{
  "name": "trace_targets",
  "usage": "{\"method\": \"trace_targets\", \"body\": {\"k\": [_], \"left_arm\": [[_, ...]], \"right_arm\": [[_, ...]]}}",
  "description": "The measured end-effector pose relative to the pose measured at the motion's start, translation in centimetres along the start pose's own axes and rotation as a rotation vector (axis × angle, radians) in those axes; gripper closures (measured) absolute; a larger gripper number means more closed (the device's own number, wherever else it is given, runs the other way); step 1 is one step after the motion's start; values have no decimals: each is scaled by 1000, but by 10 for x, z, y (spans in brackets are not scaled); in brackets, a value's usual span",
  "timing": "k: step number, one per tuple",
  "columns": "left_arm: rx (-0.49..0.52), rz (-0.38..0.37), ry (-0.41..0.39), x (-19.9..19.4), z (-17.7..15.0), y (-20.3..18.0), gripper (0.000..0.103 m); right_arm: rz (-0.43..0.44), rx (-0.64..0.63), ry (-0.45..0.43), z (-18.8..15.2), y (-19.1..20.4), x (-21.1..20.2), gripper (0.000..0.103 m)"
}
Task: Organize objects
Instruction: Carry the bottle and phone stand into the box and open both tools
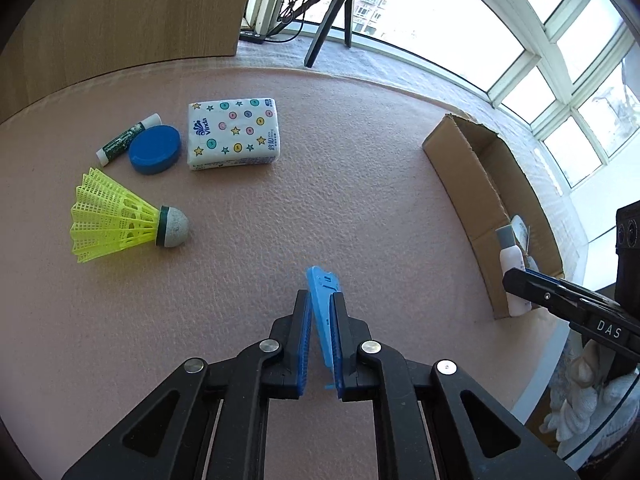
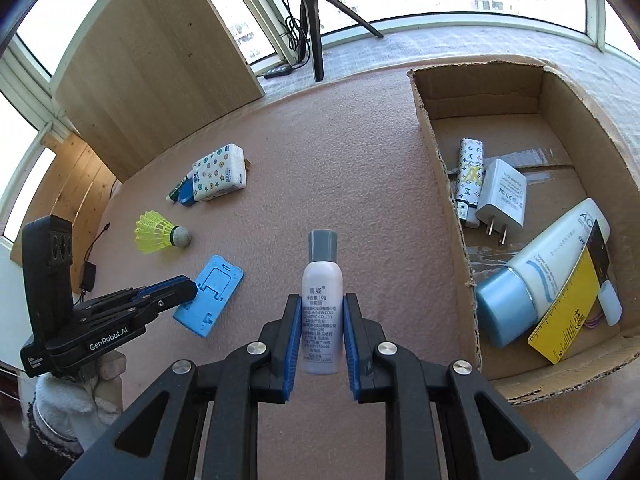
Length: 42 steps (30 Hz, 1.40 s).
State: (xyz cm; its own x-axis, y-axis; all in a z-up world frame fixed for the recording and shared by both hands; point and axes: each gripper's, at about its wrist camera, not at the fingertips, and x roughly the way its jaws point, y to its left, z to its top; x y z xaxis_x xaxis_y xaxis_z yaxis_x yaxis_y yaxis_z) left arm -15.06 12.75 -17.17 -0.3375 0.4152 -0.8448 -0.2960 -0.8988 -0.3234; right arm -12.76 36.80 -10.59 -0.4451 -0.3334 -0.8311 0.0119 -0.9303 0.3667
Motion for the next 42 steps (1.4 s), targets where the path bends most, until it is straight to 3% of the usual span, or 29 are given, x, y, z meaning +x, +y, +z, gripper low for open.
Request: {"method": "trace_targets", "body": {"k": [3,6,7,8,10,19,22,24,28,36,42], "left_arm": [[36,59,11,10,6,-11,95],[41,53,32,17,4,-18,86],[55,77,39,19,4,-21,72],[68,97,52,22,3,-25,50],[75,124,59,25,-1,-29,38],[126,188,105,39,-16,-44,39],[155,219,127,51,-21,-46,51],[188,240,109,52,-24,-49,55],[179,227,111,51,-21,-45,64],[110,169,84,35,-14,-38,64],[140,114,10,13,9,-65,64]], "right_arm": [[-11,13,-34,1,-13,-18,85],[-27,18,-50,0,-23,-29,85],[-27,21,-53,-1,-25,-32,85],[-26,23,-56,-2,-28,-34,85],[-23,27,-59,-5,-32,-38,85],[-18,5,-79,-11,-33,-47,85],[-18,-3,-92,-12,-30,-51,85],[-18,-5,-96,-13,-30,-53,85],[-19,-3,-102,-16,-32,-58,85],[-25,15,-146,-15,-45,-78,85],[-58,28,-176,-10,-62,-92,85]]}}
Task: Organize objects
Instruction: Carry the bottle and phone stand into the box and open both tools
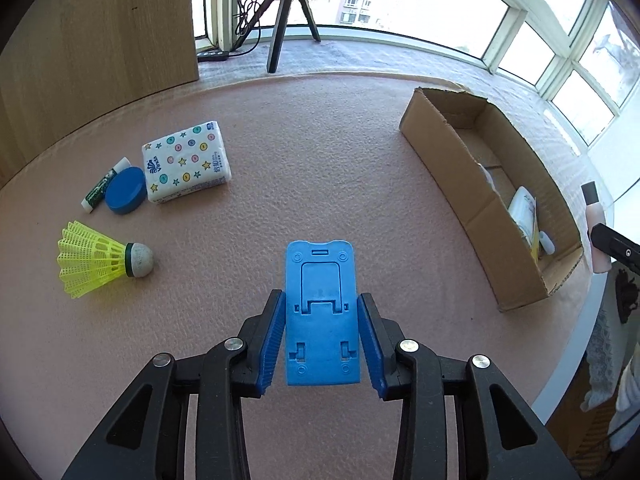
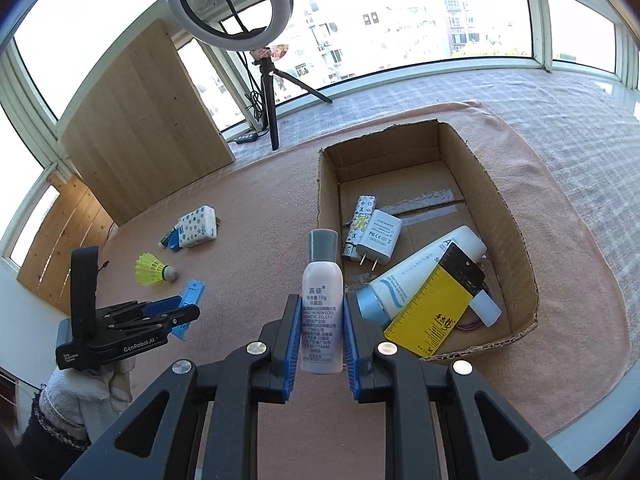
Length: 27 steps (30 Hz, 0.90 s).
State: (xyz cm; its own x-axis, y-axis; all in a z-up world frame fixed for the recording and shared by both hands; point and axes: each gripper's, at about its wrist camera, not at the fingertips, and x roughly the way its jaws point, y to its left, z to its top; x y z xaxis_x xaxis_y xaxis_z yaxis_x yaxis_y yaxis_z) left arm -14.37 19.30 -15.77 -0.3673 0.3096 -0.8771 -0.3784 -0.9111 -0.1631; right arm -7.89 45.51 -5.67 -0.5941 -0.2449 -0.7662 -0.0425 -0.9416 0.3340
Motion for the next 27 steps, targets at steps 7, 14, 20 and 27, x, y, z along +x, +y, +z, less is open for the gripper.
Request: {"method": "trace_targets", "body": {"k": [7,14,20,27], "left_arm": [[90,-61,-76,-6,49,-59,64],[185,-73,-94,29,103,-122,64],[208,-66,-71,71,135,-158,64],[222,-54,-58,96,152,-178,64]], "right_arm": [[-54,-1,-17,16,-25,-4,85],[-102,-11,-15,41,-50,9,85],[-116,-9,12,61,-69,33,85],[-129,11,39,75,-88,56,85]]}}
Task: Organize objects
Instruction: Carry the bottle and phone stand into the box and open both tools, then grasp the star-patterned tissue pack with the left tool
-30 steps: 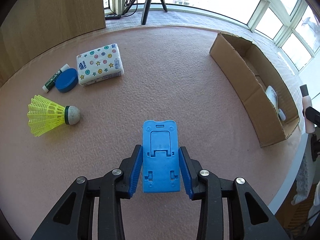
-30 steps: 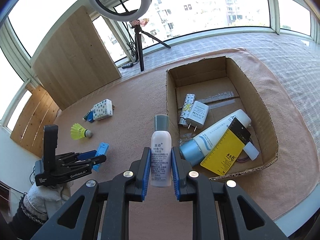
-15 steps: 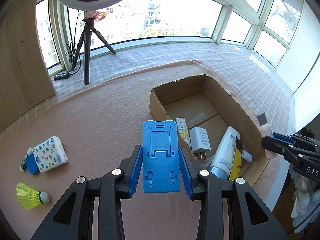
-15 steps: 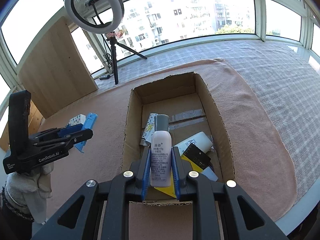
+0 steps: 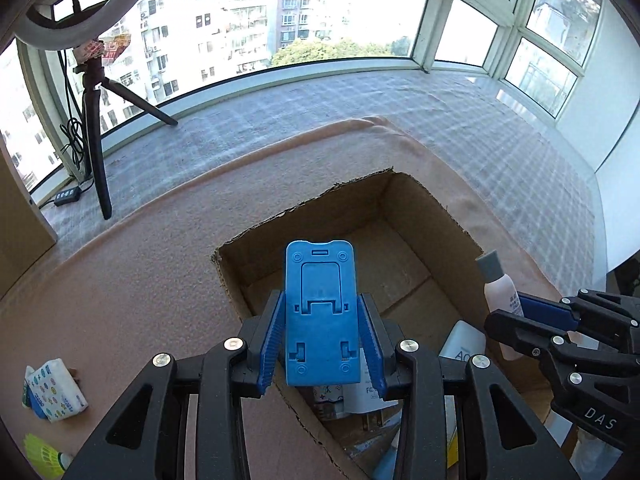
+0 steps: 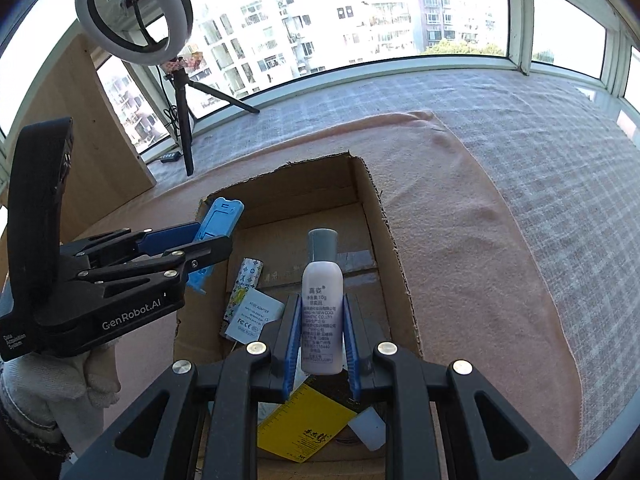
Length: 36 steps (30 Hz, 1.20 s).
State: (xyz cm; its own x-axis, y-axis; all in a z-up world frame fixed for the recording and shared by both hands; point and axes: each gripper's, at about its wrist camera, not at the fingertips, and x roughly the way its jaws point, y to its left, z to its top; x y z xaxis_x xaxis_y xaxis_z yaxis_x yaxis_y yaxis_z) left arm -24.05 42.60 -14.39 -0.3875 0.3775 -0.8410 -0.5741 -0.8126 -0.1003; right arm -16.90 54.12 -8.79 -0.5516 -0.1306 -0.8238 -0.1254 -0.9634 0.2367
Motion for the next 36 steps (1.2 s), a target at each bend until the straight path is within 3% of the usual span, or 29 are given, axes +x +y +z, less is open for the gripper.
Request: {"method": "trace_targets", "body": {"k": [3,5,7,21,29,36], "left_arm": [[-9,-10,4,4,3,-1,60],[-16,-9,-8,2,4,0,41],[-15,-9,-18,-2,4,3,40],[-67,-3,-66,-57,-33,34,40],[-130,32,-99,-109,-88,78,40],[-234,91,-106,-145,-146,144,40]], "right_arm": [[8,11,0,2,-4,3,84],[10,17,7,3,-6,4,61],[6,24,-12,3,-8,1,50],[11,28,-42,-11,15,-20,50],[75,24,-83,-29,51,-33,50],[118,-25,-85,-49,91,-32,49]]}}
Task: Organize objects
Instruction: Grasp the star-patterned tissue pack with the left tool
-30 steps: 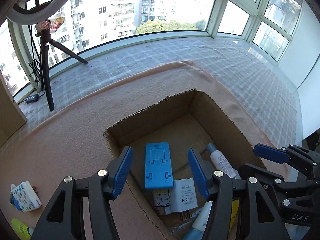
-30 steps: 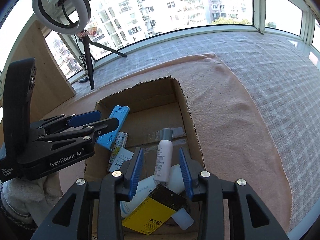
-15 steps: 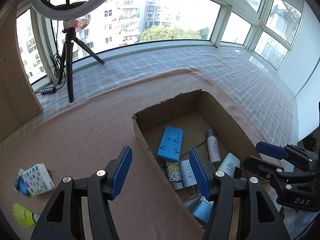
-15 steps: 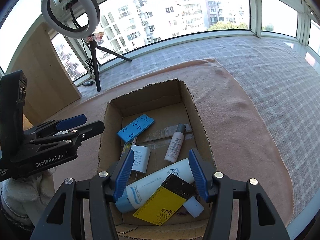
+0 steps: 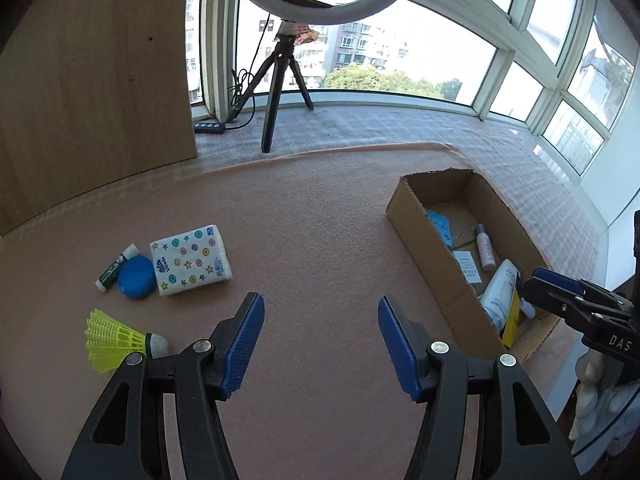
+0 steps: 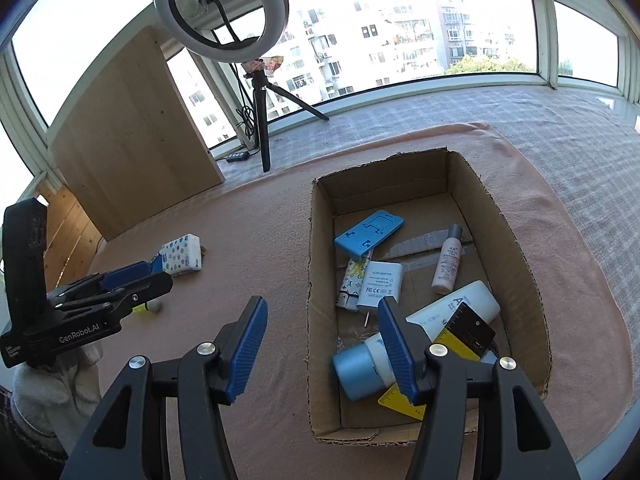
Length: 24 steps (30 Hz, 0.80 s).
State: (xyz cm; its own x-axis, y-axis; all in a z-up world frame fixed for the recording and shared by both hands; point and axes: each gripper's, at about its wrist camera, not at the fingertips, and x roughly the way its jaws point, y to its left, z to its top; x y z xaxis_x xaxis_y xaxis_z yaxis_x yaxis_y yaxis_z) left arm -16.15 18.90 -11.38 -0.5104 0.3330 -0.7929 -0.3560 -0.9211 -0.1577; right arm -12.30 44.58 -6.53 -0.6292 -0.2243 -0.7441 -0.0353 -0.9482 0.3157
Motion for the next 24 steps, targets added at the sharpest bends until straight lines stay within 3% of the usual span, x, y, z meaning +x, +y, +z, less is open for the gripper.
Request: {"method": "trace_targets", "body": {"k": [6,11,20,24], "left_arm": [[-98,58,2,-16,-16,71,40],[-136,69,10,-14,-9,106,40],[-117,36,75,38,51,120,40],[-168,7,126,72,74,132,41]], "right_arm": [[33,0,22,-5,28,10,47],[51,-15,62,-5,51,22,47],[54,-10,111,-15,64,35,47],[37,2,121,-19,56,32,47]]}}
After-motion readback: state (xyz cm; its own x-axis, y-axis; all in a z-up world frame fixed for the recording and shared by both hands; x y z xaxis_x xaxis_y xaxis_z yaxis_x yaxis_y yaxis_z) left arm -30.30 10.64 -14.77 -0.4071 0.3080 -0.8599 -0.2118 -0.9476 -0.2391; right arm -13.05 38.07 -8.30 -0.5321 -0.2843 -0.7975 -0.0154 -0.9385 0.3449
